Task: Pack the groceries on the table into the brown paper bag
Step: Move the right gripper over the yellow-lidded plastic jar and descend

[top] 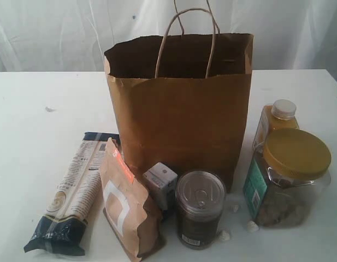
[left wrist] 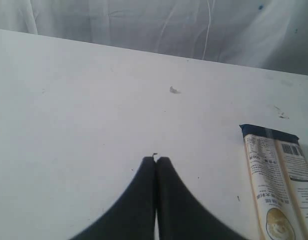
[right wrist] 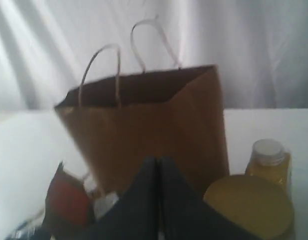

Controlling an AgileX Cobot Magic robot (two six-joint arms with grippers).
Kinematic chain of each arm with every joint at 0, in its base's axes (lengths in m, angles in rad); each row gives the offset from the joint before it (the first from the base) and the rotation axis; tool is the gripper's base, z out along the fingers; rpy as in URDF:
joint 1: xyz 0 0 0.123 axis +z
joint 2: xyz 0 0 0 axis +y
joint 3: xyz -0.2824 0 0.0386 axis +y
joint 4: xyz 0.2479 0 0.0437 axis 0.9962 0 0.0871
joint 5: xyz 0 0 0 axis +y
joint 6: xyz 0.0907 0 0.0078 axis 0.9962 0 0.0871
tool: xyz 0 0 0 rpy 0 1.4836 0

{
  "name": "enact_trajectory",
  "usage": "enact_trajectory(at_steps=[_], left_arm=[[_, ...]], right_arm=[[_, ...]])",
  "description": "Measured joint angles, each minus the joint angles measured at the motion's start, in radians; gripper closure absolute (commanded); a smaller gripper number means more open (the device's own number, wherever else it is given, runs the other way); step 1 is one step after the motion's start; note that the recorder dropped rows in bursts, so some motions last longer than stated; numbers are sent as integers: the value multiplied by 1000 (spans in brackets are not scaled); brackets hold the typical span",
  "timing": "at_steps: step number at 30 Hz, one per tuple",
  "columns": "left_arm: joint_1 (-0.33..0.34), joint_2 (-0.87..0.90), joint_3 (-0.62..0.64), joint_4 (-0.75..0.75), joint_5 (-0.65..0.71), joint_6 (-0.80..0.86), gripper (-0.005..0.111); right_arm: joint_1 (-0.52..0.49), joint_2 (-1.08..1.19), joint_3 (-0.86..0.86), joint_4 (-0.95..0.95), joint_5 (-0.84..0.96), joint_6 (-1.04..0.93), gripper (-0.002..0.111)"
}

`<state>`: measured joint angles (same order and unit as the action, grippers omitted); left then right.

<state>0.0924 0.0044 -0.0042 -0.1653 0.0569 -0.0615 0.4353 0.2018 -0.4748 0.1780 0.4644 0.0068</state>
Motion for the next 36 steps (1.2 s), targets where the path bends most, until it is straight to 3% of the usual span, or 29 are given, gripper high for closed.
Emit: enact_trajectory(at_steps=[2,5,9,14,25,36], left_arm=[[0,0,0,0,0,0,107],[0,0,0,0,0,0,107],[0,0,0,0,0,0,107],[0,0,0,0,0,0,107],[0,0,0,0,0,0,107],[0,0,0,0,0,0,107]], right_arm=[[29,81,-56,67,91,-134,105],[41,212,-134,96,219,-237,92],[43,382,-213,37,307,-259,56],[43,520,-286,-90,328,-68,21],[43,825,-421,-263,417,35,17],[43,844,-431,-390,419,177,17]])
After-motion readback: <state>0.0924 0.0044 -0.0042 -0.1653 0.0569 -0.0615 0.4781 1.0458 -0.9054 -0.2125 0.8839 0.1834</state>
